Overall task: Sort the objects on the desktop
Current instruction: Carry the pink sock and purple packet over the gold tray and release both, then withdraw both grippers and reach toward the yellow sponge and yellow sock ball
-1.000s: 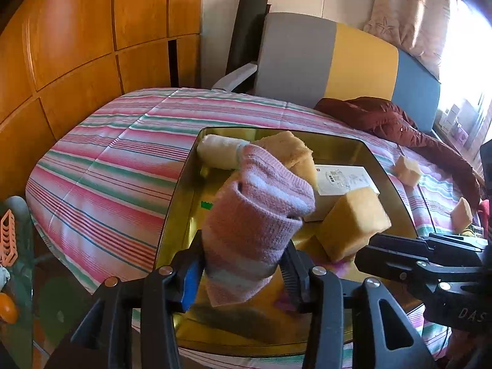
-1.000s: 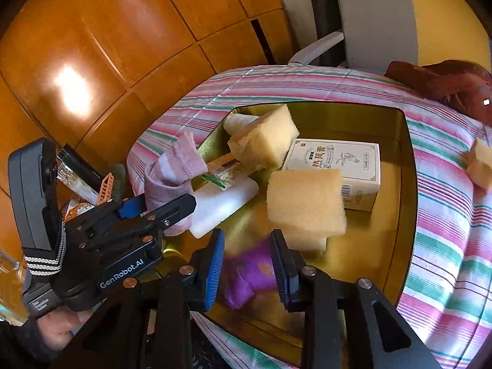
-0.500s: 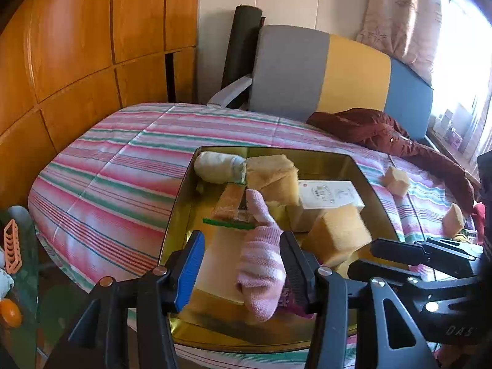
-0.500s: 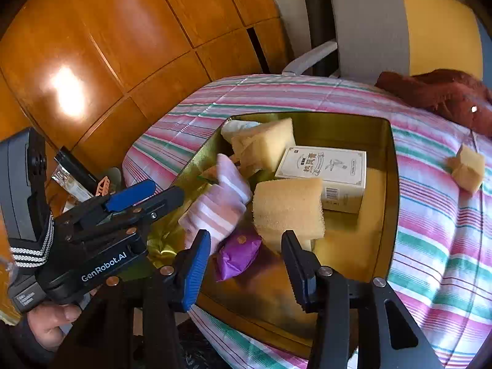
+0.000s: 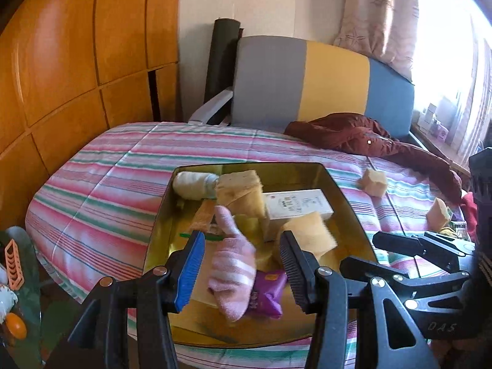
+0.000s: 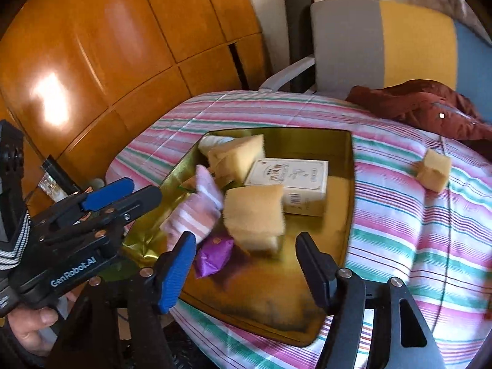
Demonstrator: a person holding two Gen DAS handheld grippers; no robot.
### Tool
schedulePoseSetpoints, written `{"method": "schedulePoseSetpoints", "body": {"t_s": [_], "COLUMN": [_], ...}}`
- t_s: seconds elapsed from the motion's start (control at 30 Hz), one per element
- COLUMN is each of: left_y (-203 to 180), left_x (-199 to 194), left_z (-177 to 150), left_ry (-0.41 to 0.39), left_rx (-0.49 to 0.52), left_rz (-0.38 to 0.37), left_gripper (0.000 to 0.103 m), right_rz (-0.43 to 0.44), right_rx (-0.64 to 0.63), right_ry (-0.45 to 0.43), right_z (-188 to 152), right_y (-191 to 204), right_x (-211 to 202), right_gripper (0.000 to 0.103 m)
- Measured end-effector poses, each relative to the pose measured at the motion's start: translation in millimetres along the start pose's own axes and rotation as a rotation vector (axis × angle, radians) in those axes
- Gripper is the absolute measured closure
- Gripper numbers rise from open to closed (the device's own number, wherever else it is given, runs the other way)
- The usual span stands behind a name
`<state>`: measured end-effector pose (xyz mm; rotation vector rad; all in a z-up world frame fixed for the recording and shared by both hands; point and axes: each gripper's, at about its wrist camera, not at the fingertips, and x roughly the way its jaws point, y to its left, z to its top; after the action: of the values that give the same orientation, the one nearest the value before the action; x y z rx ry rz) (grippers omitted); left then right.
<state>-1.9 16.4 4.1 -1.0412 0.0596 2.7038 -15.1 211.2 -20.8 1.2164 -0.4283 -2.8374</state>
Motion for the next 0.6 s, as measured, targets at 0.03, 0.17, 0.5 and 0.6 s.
{"method": "schedulePoseSetpoints", "body": {"t_s": [0.03,0.17,0.5,0.6], "left_y": [-3.3,-16.5,-60.0,-76.5], "left_x": [-0.6,-1.1,0.9,0.3], "left_z": [0.7,1.6,6.1,8.2], "left_ry": [-0.001,-0.001,-0.003,-0.008], "left_rx": [0.007,0.035,0.128,0.159], "left_rz": [-0.006,-0.025,-0.092,-0.12], "left_gripper": [0.052,0.052,0.052,0.052], "right_rz": [-0.003,-0.032,-0.093,-0.118], "right_rx": [0.002,0.033,0.083,0.104], "right_ry": [-0.003,-0.022,-0.051,-0.06], "right_z": [-0.3,-4.6,-16.1,-19.3], "right_y": [-2.1,-15.1,-42.4,-53.8], "right_x": [-1.9,-12.4,-32.5,-38.9], "right_gripper": [0.032,0.03,0.027,0.025]}}
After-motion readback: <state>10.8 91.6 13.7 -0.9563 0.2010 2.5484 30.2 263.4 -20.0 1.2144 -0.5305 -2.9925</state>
